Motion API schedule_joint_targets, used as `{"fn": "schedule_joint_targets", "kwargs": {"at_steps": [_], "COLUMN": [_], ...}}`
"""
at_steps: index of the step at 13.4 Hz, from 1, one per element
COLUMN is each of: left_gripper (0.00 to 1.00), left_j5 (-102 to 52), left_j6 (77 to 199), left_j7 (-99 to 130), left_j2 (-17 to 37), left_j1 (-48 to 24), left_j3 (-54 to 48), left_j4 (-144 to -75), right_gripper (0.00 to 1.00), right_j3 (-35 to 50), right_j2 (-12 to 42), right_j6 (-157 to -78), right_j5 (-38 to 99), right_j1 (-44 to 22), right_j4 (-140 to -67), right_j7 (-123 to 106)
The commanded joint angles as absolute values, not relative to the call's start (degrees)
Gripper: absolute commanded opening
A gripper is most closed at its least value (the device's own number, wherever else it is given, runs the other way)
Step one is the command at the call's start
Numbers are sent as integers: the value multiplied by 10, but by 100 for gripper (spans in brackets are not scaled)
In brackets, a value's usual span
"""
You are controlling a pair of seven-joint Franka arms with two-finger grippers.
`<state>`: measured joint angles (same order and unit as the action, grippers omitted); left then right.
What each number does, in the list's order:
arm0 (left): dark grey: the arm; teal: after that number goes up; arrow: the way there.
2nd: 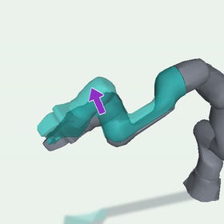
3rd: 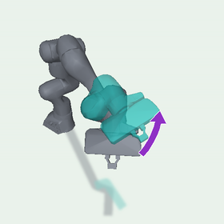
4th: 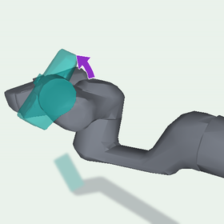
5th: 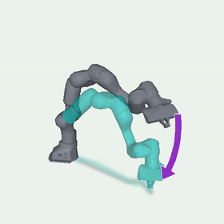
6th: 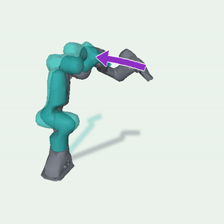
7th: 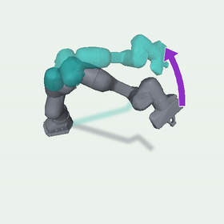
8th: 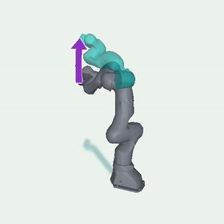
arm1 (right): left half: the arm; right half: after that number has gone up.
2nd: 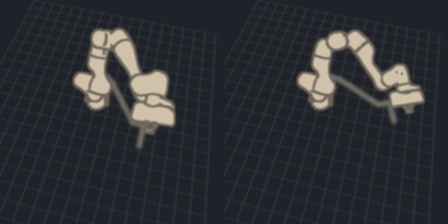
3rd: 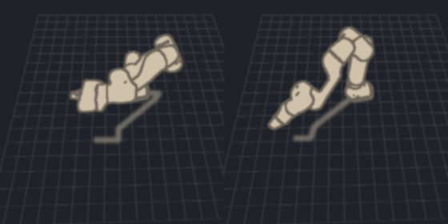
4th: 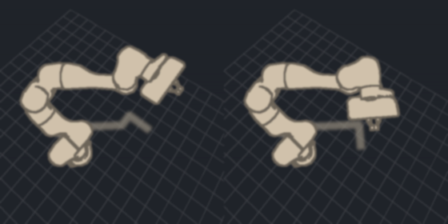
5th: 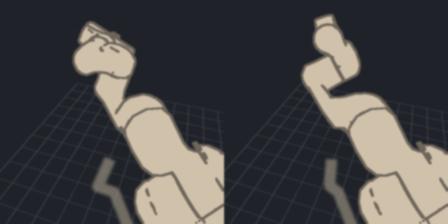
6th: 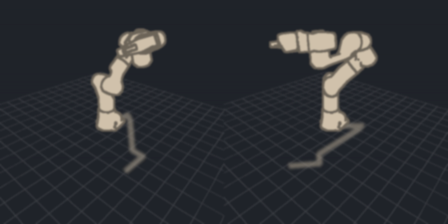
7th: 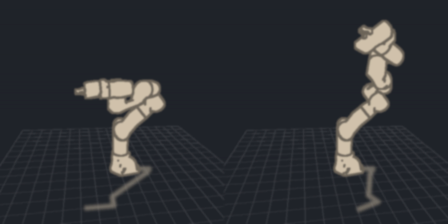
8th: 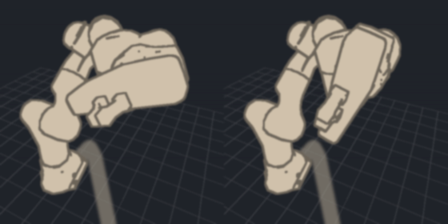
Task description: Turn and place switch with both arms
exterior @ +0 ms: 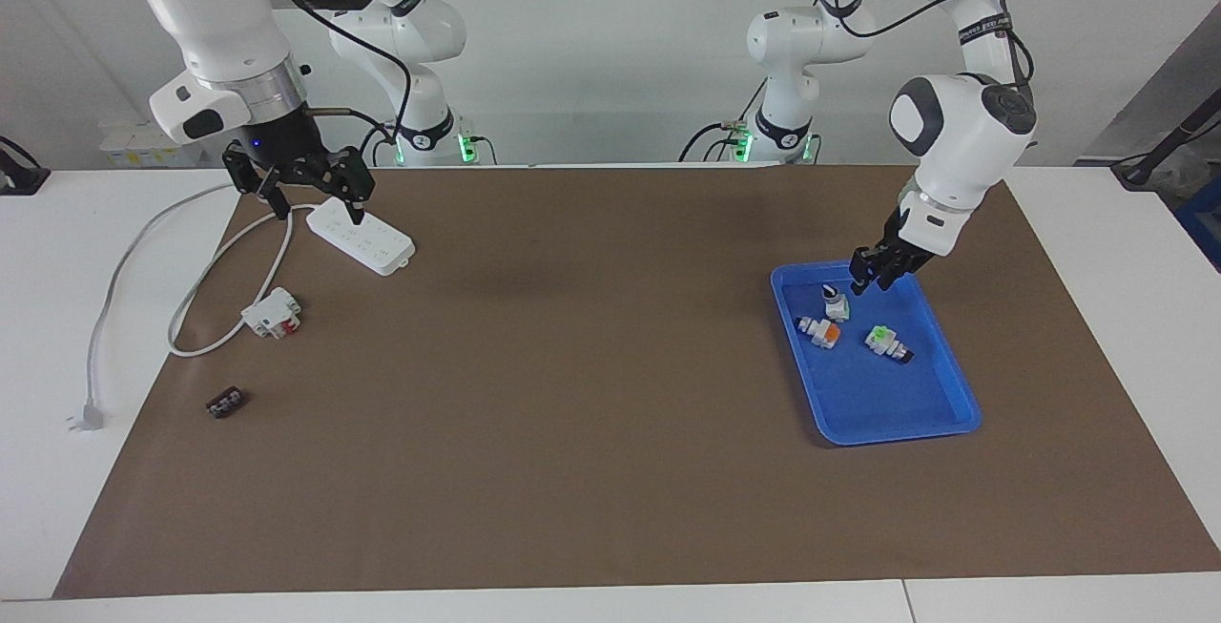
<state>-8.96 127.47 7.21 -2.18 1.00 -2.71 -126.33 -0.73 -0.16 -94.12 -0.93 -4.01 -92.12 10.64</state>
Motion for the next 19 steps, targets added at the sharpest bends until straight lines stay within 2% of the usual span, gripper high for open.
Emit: {"fn": "schedule_joint_targets", "kwargs": {"at_steps": [1,4,9,12,13,16,19], "left_gripper": [94,94,94,94,100,100,100], "left_j5": [-76,-76,-76,-16,7,14,27], "left_j6": [1283,1282,1252,1134,1095,989,954], "left_j7": [85,90,221,220,219,211,108], "left_j2": [-21,-18,-6,23,31,49,26], "left_j1": [13,11,-16,-39,-50,-54,-54], "left_j3": [-31,-31,-31,-31,-31,-31,-30], "left_j4": [-1263,-1254,-1219,-1119,-1089,-999,-970], "right_gripper": [100,100,100,100,100,100,100], "right_j3": [-4,-4,-5,-7,-6,-6,-6], "right_j2": [-27,-32,-40,-38,-38,-38,-38], "right_j6": [-933,-918,-919,-922,-922,-922,-922], "right_j5": [-20,-16,-7,-7,-7,-6,-7], "right_j1": [-36,-33,-27,-26,-26,-32,-31], "right_j4": [-956,-963,-977,-976,-976,-976,-976], "right_j7": [119,118,109,108,108,108,108]}}
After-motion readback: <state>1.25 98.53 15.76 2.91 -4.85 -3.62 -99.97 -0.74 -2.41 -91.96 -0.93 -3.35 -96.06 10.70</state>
